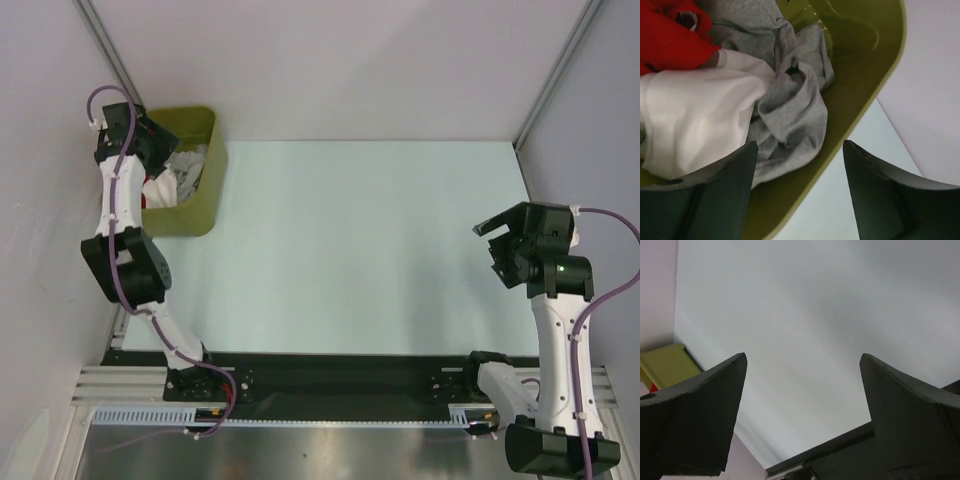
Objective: Fold and stack the t-shirts
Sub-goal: Grab the tshirt from the pile, then move the tshirt to the center of the board, then flatten the tshirt out
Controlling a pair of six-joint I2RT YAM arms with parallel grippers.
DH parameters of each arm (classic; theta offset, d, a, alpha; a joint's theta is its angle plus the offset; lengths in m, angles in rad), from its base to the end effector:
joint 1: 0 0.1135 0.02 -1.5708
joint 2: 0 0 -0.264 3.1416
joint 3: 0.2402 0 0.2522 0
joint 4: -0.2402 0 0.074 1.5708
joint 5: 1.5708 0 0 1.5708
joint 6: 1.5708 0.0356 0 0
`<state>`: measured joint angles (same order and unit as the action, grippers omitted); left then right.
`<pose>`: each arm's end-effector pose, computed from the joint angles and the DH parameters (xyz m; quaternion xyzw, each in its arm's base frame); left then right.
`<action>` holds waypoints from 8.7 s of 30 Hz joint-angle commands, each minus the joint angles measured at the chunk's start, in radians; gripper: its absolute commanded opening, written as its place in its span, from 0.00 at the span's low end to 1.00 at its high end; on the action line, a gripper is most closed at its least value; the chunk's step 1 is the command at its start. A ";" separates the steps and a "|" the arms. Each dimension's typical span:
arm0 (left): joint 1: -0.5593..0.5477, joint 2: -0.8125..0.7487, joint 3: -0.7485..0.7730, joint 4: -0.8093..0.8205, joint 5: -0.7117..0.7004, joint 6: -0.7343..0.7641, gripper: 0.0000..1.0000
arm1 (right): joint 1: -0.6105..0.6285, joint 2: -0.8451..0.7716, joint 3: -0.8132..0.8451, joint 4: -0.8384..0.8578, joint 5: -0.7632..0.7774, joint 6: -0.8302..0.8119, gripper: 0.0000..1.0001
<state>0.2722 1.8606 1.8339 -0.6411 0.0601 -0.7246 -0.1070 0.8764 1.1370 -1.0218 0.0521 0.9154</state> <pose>0.4127 0.1130 0.3521 -0.4184 0.7962 -0.1242 0.4189 0.1505 -0.0180 0.3619 0.4585 0.7964 0.1328 0.3714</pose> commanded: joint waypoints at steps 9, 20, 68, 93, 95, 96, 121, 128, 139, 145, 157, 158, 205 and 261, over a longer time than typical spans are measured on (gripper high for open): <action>-0.014 0.222 0.219 -0.167 0.096 -0.137 0.73 | -0.080 0.071 -0.068 0.115 -0.003 0.072 1.00; -0.014 0.383 0.373 -0.170 0.202 -0.239 0.14 | -0.080 0.095 -0.106 0.169 -0.026 0.125 0.98; -0.735 -0.314 0.670 0.362 0.457 -0.452 0.00 | 0.530 0.116 0.012 0.630 -0.515 -0.487 0.98; -0.774 -0.435 0.555 0.452 0.607 -0.607 0.00 | 1.040 0.247 0.037 0.838 -0.150 -0.714 0.95; -0.774 -0.451 0.507 0.452 0.603 -0.590 0.00 | 1.027 0.173 0.015 0.700 -0.075 -0.725 0.95; -0.772 -0.466 0.489 0.454 0.598 -0.587 0.00 | 1.032 0.101 -0.008 0.657 -0.055 -0.752 0.93; -0.772 -0.580 0.288 0.492 0.569 -0.612 0.00 | 1.156 0.105 -0.505 1.115 0.376 -0.470 0.81; -0.751 -0.607 0.283 0.459 0.587 -0.595 0.00 | 1.149 0.170 -0.445 1.238 0.362 -0.503 0.00; -0.579 -0.773 0.010 0.025 0.514 -0.291 0.00 | 1.046 -0.025 0.197 0.189 0.571 -0.635 0.00; -0.577 -1.011 -0.465 -0.063 0.279 -0.151 0.00 | 0.948 0.031 0.382 0.068 0.431 -0.631 0.00; -0.556 -0.984 -0.858 -0.152 -0.121 0.043 0.00 | 0.386 0.767 0.532 0.353 -0.054 -0.740 0.00; -0.551 -0.913 -0.857 -0.149 -0.124 0.051 0.00 | 0.374 0.889 0.623 0.335 -0.055 -0.739 0.00; -0.671 0.022 -0.525 -0.003 -0.094 0.356 0.02 | 0.421 0.881 0.090 0.437 -0.357 -0.512 0.10; -0.631 -0.382 -0.737 -0.147 0.017 0.435 0.50 | -0.020 1.040 0.553 0.061 0.054 -0.605 0.60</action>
<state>-0.3569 1.4982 1.0981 -0.8108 0.0818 -0.3122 -0.1673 2.0846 1.7618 -0.9600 0.0902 0.3557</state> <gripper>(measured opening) 0.547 0.583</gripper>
